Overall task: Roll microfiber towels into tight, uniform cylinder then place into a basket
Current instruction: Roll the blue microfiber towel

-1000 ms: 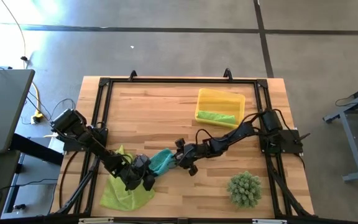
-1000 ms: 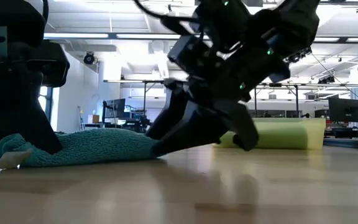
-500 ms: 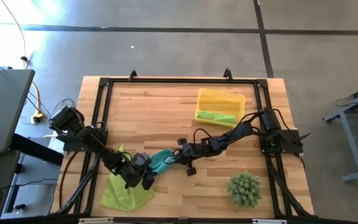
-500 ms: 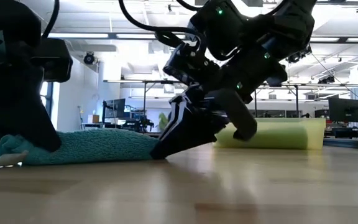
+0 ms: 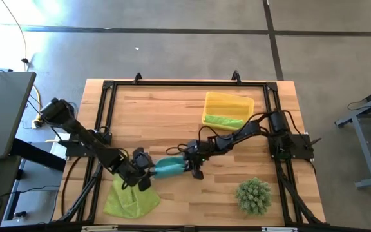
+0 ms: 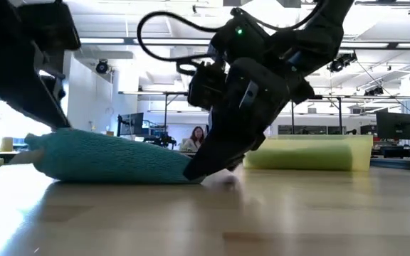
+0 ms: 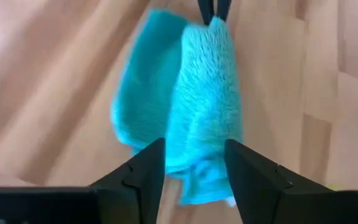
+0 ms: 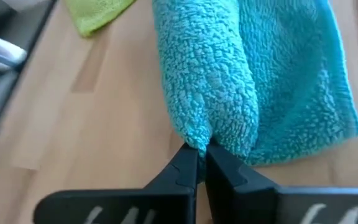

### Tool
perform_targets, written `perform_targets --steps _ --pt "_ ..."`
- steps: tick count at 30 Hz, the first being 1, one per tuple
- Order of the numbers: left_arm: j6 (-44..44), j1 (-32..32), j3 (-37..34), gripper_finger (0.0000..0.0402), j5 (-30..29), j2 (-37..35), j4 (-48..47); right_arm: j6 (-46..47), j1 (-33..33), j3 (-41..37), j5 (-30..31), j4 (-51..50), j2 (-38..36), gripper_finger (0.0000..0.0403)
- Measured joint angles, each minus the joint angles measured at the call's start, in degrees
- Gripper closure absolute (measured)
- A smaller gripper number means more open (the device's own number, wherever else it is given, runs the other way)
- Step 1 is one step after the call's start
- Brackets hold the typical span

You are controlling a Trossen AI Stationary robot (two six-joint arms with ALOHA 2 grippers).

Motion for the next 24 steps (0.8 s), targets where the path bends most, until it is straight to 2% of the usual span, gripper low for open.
perform_targets --steps 5,10,13,24 --pt "15.1 -0.95 0.03 0.0236 -2.0 -2.48 5.79 5.46 -0.99 -0.02 -3.54 -1.03 0.0 0.0401" --pt "27.94 -2.87 0.11 0.0236 -2.18 -0.07 15.42 6.53 -0.99 -0.02 -3.53 -1.43 -0.02 0.0401" --pt "30.57 -3.58 0.17 0.0235 -3.9 2.51 18.37 6.68 -0.99 -0.02 -3.49 -1.44 -0.02 0.0401" --pt "34.66 -4.37 0.87 0.0235 -6.24 13.6 19.04 8.89 -1.01 -0.04 -3.46 -1.59 -0.02 0.0401"
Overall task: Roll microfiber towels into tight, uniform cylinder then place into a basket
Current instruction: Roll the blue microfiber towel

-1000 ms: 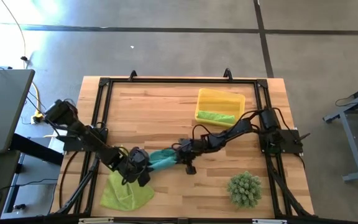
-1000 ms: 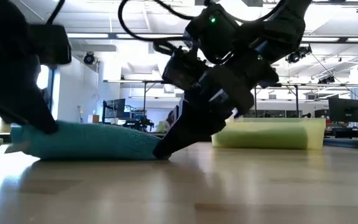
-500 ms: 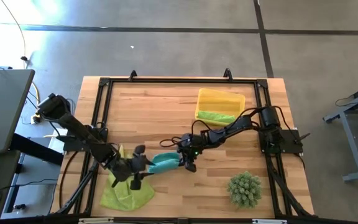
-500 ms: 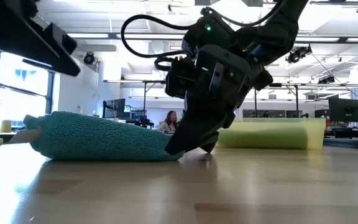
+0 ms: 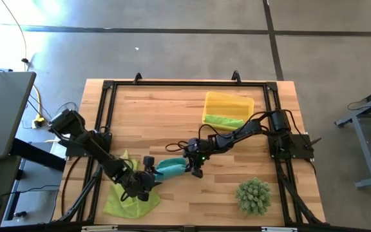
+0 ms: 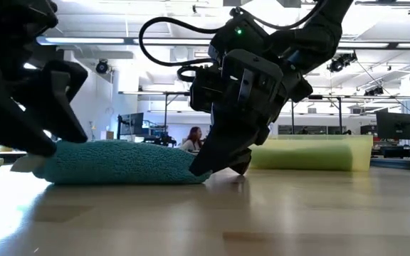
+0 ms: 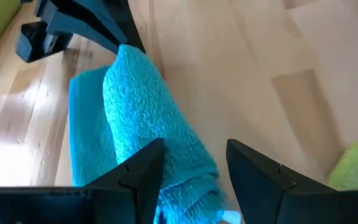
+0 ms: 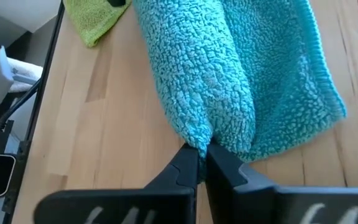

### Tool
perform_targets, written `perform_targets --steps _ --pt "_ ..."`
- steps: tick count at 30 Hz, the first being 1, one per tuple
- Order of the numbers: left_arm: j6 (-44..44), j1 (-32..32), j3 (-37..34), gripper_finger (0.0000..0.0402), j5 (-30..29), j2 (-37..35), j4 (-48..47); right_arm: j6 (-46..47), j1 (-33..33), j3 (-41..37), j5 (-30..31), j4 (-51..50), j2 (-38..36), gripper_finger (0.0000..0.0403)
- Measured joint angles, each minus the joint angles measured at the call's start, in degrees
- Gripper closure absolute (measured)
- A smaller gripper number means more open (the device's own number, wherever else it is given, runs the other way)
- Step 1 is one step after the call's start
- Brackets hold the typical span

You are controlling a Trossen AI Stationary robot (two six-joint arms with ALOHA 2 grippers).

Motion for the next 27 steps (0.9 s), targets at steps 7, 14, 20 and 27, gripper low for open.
perform_targets --steps 7,14,20,27 --pt "-5.88 1.24 0.25 0.0235 -0.05 3.28 -0.4 -0.85 0.04 -0.04 -0.03 -0.08 0.0 0.0398" --pt "-23.99 4.82 0.49 0.0235 9.37 3.65 -1.34 -8.54 0.04 -0.52 -0.5 -3.69 -4.23 0.0348" --pt "-33.73 7.63 0.51 0.0247 14.81 3.48 -1.11 -22.92 1.34 -0.35 5.55 -8.84 -11.12 0.0306" --pt "-36.9 9.87 0.43 0.029 19.41 3.65 0.87 -46.07 9.5 -0.31 23.54 -7.12 -13.2 0.0297"
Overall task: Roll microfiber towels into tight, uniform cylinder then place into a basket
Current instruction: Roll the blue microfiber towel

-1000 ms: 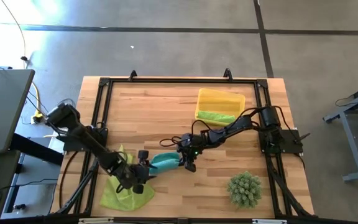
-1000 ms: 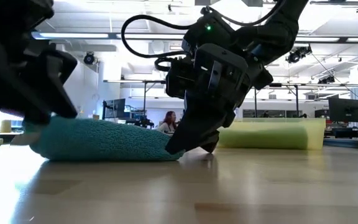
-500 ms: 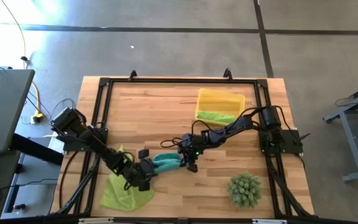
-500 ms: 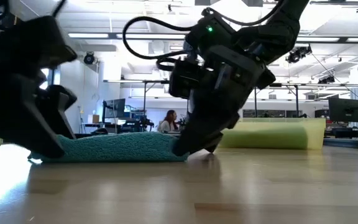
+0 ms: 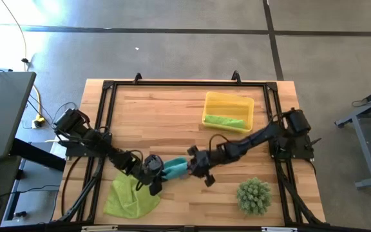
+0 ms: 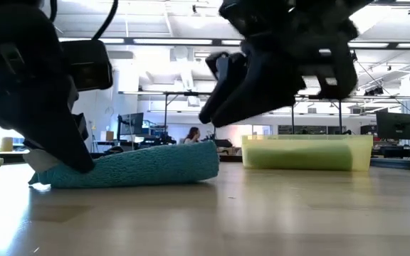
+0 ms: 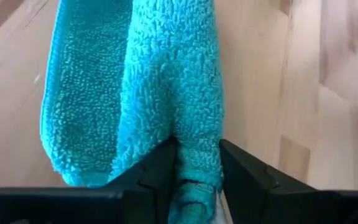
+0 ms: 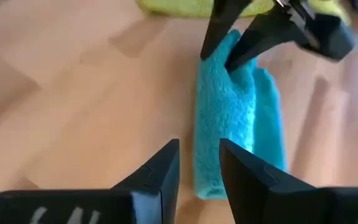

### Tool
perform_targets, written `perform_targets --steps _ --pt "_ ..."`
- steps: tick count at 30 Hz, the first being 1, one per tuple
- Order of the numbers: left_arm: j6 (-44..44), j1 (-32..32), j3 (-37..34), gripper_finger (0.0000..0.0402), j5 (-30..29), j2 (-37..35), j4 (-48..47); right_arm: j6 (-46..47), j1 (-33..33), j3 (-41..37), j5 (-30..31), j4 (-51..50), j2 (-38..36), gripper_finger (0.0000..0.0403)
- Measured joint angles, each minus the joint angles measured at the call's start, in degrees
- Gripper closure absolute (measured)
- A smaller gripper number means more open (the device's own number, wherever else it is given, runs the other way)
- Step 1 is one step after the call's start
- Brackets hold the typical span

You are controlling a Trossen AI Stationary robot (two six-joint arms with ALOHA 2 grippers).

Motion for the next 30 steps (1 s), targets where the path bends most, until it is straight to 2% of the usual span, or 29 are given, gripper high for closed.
perform_targets --steps 3,5,8,15,18,25,30 --pt "-0.07 1.14 -0.05 0.0307 2.19 0.16 1.3 -4.64 2.53 0.0 9.56 1.91 1.48 0.0297" --pt "-0.11 1.89 -0.12 0.0316 3.23 0.15 1.45 -4.55 3.41 0.0 12.76 2.43 2.01 0.0297" --pt "-0.23 2.64 -0.12 0.0324 3.72 0.17 1.55 -2.78 3.94 0.04 12.55 2.8 2.23 0.0289" --pt "-1.53 4.75 -0.16 0.0328 6.29 0.17 2.21 3.19 4.45 0.15 11.33 3.84 2.68 0.0219" --pt "-1.54 5.35 -0.23 0.0328 7.34 0.24 2.96 2.68 4.06 0.17 11.13 5.41 4.43 0.0208" --pt "-1.53 5.35 -0.23 0.0328 6.73 0.28 3.33 -3.65 3.51 0.18 13.54 7.14 8.42 0.0239" --pt "-1.52 5.37 -0.23 0.0328 6.78 0.33 3.61 1.75 2.62 0.27 13.3 7.0 9.82 0.0283"
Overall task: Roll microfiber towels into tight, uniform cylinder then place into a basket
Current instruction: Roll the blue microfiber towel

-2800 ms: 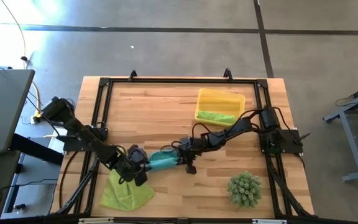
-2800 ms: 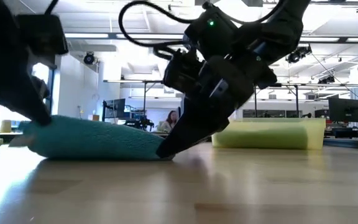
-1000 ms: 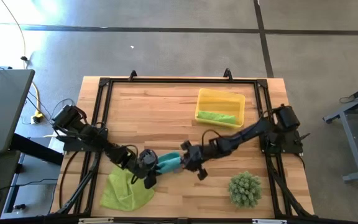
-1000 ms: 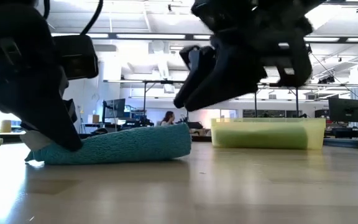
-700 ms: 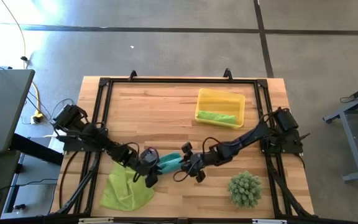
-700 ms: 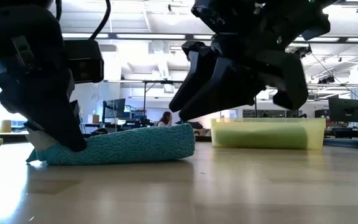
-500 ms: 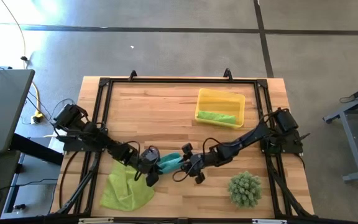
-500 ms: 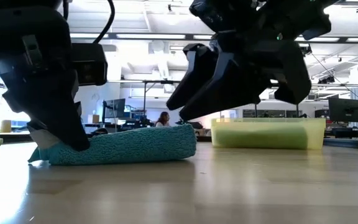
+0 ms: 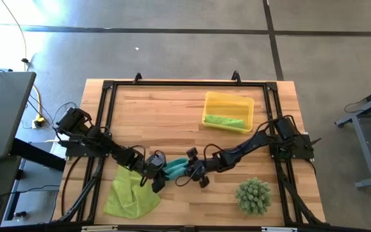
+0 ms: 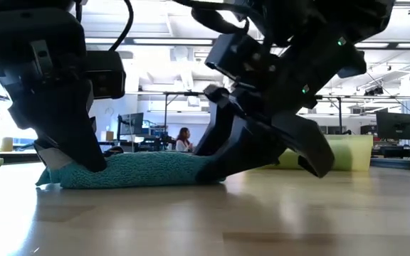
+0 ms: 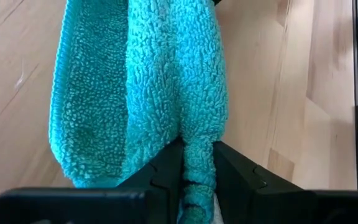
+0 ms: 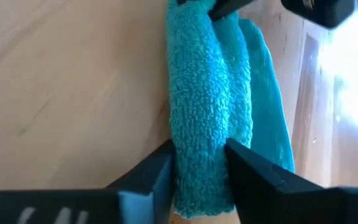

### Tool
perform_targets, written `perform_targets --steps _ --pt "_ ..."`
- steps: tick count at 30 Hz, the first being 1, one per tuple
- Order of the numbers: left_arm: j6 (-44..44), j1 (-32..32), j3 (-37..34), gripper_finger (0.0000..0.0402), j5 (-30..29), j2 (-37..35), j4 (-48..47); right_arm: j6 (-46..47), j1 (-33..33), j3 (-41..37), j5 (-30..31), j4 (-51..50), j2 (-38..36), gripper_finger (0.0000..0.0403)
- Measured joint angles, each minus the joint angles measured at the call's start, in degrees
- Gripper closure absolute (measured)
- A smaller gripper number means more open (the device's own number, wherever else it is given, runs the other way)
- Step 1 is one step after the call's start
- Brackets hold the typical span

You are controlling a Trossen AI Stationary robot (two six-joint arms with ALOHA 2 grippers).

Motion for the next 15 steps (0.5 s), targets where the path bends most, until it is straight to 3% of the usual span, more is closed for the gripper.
perform_targets --steps 8,15 --pt "2.62 0.04 -0.17 0.0328 0.83 -3.31 -1.76 11.5 -0.84 0.29 -3.21 -3.83 -0.07 0.0385" --pt "8.45 -0.28 -0.13 0.0328 -1.48 -8.86 -10.33 20.63 -2.62 0.23 -9.83 -4.9 -0.1 0.0394"
